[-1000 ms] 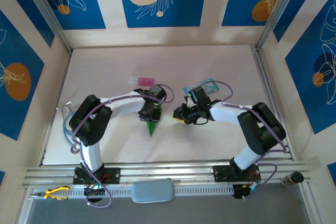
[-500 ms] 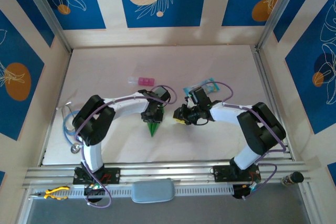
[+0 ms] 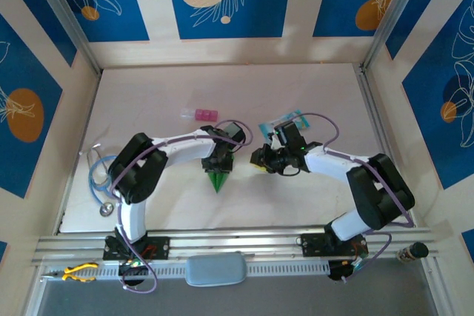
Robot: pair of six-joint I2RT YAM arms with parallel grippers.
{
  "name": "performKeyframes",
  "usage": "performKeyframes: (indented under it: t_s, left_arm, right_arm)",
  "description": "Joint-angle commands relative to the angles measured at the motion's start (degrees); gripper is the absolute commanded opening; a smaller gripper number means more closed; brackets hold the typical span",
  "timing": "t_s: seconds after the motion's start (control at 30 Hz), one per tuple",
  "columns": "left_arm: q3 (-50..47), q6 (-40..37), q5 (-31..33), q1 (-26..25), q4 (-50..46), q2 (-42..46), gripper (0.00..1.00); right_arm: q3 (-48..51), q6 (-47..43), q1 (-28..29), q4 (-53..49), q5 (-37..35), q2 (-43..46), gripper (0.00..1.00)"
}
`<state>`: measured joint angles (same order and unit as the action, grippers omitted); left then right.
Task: Fold a paper plane with a square sheet of paper (pick it up from the middle)
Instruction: Turn over a paper plane at the center of the table.
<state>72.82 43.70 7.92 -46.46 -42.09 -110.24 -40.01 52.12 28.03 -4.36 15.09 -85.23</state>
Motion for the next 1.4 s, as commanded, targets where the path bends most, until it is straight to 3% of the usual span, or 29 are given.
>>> performKeyframes:
  t_s: [0.0,0.67,0.73,1.37]
  left_arm:
    - [-0.31,1.56,0.69,-0.93,-1.16,-3.98,0.37]
    - [-0.48,3.64,-1.00,-1.51,-0.01,-4.87,0.40]
    - [-0.65,3.64,-0.84,-1.46,0.07,-4.58,0.45]
    - [2.21,4.03,2.35,-1.44,-2.26,0.31,0.46]
  right_arm:
    - [0.74,-1.97,-0.75,-2.88,-0.57,2.21,0.30]
    - [2.57,-4.45,-3.91,-4.04,1.04,5.75,0.30]
    - [2.57,-4.54,-4.03,-4.07,1.26,5.75,0.30]
    - [1.63,-4.35,-4.04,-5.75,1.01,8.49,0.31]
